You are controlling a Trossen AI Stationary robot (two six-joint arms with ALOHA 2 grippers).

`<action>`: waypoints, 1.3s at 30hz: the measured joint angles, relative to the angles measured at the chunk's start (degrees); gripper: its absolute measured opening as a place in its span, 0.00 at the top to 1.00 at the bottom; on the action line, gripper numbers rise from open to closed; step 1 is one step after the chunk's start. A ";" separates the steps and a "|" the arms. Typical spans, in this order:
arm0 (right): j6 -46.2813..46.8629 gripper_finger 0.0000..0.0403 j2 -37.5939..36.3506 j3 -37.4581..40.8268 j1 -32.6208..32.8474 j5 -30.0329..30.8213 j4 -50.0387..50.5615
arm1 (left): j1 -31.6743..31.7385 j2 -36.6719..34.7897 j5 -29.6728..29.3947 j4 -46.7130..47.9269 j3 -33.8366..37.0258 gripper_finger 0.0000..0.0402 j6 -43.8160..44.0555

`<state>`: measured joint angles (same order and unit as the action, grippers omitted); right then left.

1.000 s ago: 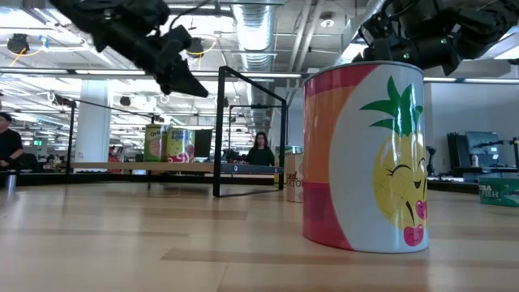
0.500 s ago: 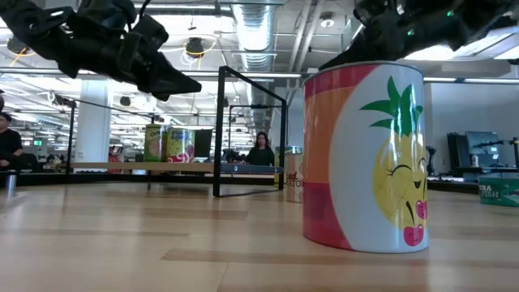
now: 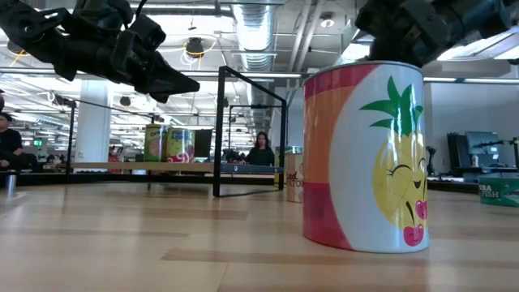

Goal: Pick and place cans onto a shelf
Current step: Put the canned diced tomatoes on the shelf

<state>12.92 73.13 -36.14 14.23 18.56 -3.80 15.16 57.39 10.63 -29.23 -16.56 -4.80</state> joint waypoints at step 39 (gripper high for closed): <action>-7.91 0.95 24.96 -24.35 -4.35 -9.80 23.45 | -0.13 0.02 0.40 4.38 -0.02 0.98 0.16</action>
<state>5.00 98.09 -60.48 9.88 8.75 19.65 15.03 57.41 11.03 -24.84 -16.58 -4.64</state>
